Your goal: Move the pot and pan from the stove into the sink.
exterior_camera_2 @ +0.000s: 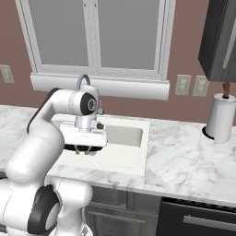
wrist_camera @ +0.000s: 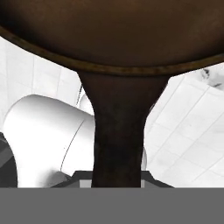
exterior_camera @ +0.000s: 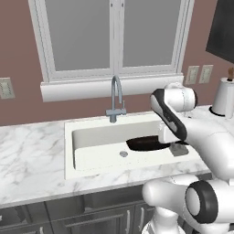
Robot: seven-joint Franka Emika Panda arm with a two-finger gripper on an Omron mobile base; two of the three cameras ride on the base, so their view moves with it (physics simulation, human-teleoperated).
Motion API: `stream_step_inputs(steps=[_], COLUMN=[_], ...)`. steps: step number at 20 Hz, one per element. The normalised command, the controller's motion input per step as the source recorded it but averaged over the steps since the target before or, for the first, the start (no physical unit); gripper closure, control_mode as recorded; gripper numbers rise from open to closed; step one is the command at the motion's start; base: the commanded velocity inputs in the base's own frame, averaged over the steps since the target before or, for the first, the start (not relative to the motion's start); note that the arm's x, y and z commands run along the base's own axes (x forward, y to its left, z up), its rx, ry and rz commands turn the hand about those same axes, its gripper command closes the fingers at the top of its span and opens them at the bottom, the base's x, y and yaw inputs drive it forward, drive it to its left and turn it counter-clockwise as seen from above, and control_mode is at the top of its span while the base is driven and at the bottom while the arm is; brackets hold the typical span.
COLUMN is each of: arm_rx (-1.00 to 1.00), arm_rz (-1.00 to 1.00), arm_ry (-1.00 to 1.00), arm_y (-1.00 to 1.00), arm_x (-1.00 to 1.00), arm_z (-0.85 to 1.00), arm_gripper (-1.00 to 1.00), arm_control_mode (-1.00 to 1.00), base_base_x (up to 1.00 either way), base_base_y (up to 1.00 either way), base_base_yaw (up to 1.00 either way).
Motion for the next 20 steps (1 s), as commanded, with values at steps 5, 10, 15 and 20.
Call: stream_step_inputs(steps=[5, 10, 15, 20], arm_rx=[0.02, 0.01, 0.00, 0.00], arm_rz=[0.00, 0.03, 0.06, 0.11], arm_ry=[0.00, 0.02, 0.06, 0.07], arm_y=[-0.01, -0.02, -0.03, -0.09], arm_x=[0.85, 0.79, 0.62, 0.33], arm_z=[-0.19, -0.27, -0.39, -0.61], arm_gripper=[1.00, 1.00, 1.00, 1.00], arm_control_mode=[-1.00, -1.00, -1.00, -1.00], base_base_x=[0.00, 0.00, 0.00, 0.00], base_base_y=[0.00, 0.00, 0.00, 0.00], base_base_yaw=[0.00, 0.00, 0.00, 0.00])
